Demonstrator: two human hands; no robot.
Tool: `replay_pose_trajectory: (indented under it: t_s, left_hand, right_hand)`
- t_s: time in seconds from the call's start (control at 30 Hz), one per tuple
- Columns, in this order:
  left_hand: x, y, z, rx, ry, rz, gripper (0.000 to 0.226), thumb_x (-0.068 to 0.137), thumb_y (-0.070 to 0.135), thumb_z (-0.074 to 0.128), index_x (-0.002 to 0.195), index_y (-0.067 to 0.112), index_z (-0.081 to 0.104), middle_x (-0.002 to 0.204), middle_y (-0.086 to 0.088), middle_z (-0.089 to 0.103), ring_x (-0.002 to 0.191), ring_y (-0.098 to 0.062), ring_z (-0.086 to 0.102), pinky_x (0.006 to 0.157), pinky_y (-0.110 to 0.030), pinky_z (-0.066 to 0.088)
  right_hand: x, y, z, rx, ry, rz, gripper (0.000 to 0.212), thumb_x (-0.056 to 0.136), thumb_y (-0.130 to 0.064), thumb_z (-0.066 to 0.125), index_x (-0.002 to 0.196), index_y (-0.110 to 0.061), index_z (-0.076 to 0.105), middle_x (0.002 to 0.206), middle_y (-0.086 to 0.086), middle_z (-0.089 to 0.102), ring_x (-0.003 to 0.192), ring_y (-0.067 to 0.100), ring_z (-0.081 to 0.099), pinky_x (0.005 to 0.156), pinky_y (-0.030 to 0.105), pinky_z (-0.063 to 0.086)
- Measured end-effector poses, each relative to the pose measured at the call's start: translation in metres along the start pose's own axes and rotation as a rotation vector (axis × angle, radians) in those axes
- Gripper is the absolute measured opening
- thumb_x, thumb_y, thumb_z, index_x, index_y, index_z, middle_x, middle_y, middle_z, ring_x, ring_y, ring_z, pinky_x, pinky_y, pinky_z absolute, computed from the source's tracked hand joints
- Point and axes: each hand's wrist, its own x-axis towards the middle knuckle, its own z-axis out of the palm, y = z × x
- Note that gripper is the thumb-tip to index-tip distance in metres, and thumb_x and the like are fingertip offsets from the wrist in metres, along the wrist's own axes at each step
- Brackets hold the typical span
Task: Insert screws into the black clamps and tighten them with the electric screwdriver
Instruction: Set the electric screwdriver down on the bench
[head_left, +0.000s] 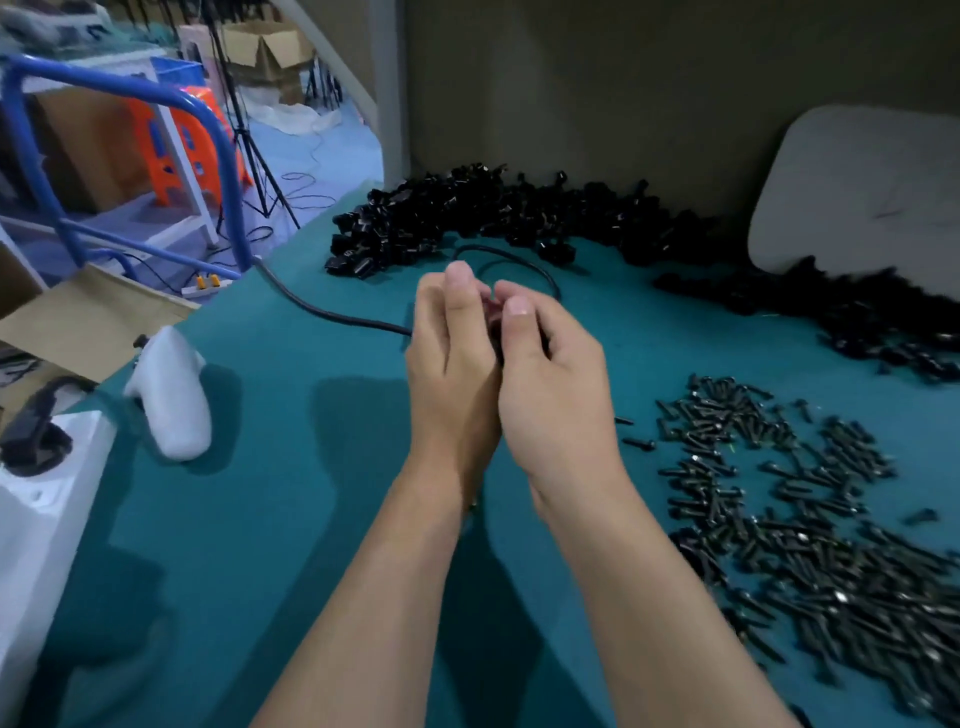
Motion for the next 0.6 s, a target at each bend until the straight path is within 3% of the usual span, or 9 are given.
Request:
replay_pose_trajectory:
  t_s: [0.1, 0.17, 0.23, 0.33, 0.4, 0.53, 0.6]
  left_hand:
    - [-0.023, 0.020, 0.019, -0.008, -0.116, 0.093, 0.009, 0.096, 0.025, 0.049, 0.090, 0.020, 0.050, 0.072, 0.022, 0.060, 0.069, 0.004, 0.056, 0.070, -0.018, 0.046]
    - [-0.044, 0.037, 0.039, -0.026, -0.285, 0.099, 0.005, 0.091, 0.013, 0.048, 0.094, 0.017, 0.050, 0.079, 0.020, 0.057, 0.071, 0.011, 0.056, 0.065, -0.007, 0.042]
    - [-0.070, 0.048, 0.066, 0.017, -0.478, 0.088, 0.013, 0.086, 0.013, 0.050, 0.097, 0.020, 0.049, 0.092, 0.009, 0.053, 0.079, 0.010, 0.056, 0.071, -0.008, 0.043]
    - [-0.113, 0.055, 0.116, 0.112, -0.718, 0.047, 0.024, 0.081, 0.023, 0.056, 0.102, 0.030, 0.047, 0.103, 0.006, 0.051, 0.089, -0.002, 0.051, 0.082, -0.014, 0.043]
    - [-0.147, 0.055, 0.148, 0.153, -0.887, 0.027, 0.022, 0.090, 0.026, 0.063, 0.107, 0.028, 0.049, 0.106, 0.005, 0.055, 0.095, -0.006, 0.054, 0.087, -0.016, 0.043]
    - [-0.216, 0.048, 0.209, 0.141, -1.082, 0.022, 0.016, 0.099, 0.023, 0.068, 0.111, 0.026, 0.057, 0.112, 0.004, 0.065, 0.105, -0.010, 0.063, 0.095, -0.023, 0.048]
    - [-0.245, 0.043, 0.235, 0.119, -1.114, 0.007, 0.016, 0.098, 0.020, 0.069, 0.110, 0.025, 0.060, 0.113, 0.007, 0.067, 0.106, -0.011, 0.065, 0.099, -0.032, 0.050]
  right_hand:
    - [-0.018, -0.007, -0.041, 0.049, 0.045, 0.035, 0.029, 0.109, -0.032, 0.045, 0.101, -0.026, 0.072, 0.100, -0.005, 0.076, 0.099, 0.013, 0.070, 0.095, 0.042, 0.057]
    - [-0.031, -0.012, -0.077, 0.075, 0.124, 0.048, 0.030, 0.108, -0.038, 0.047, 0.101, -0.025, 0.074, 0.097, -0.003, 0.076, 0.094, 0.017, 0.070, 0.087, 0.039, 0.059]
    - [-0.045, -0.010, -0.119, 0.110, 0.246, 0.091, 0.032, 0.106, -0.043, 0.049, 0.101, -0.025, 0.075, 0.097, -0.004, 0.077, 0.095, 0.015, 0.071, 0.084, 0.036, 0.058]
    - [-0.070, -0.006, -0.190, 0.240, 0.423, 0.112, 0.030, 0.104, -0.039, 0.055, 0.098, -0.019, 0.076, 0.099, 0.000, 0.079, 0.101, 0.019, 0.073, 0.095, 0.042, 0.058]
    - [-0.089, 0.000, -0.238, 0.248, 0.555, 0.092, 0.027, 0.105, -0.031, 0.056, 0.096, -0.015, 0.075, 0.094, 0.002, 0.078, 0.090, 0.015, 0.072, 0.086, 0.034, 0.059]
    - [-0.133, 0.014, -0.328, 0.097, 0.728, 0.066, 0.020, 0.104, -0.015, 0.055, 0.114, -0.012, 0.073, 0.109, 0.008, 0.077, 0.106, 0.027, 0.072, 0.094, 0.043, 0.058]
    - [-0.151, 0.018, -0.364, -0.069, 0.835, 0.053, 0.022, 0.099, -0.014, 0.059, 0.114, -0.021, 0.072, 0.104, 0.000, 0.077, 0.100, 0.022, 0.073, 0.092, 0.043, 0.059]
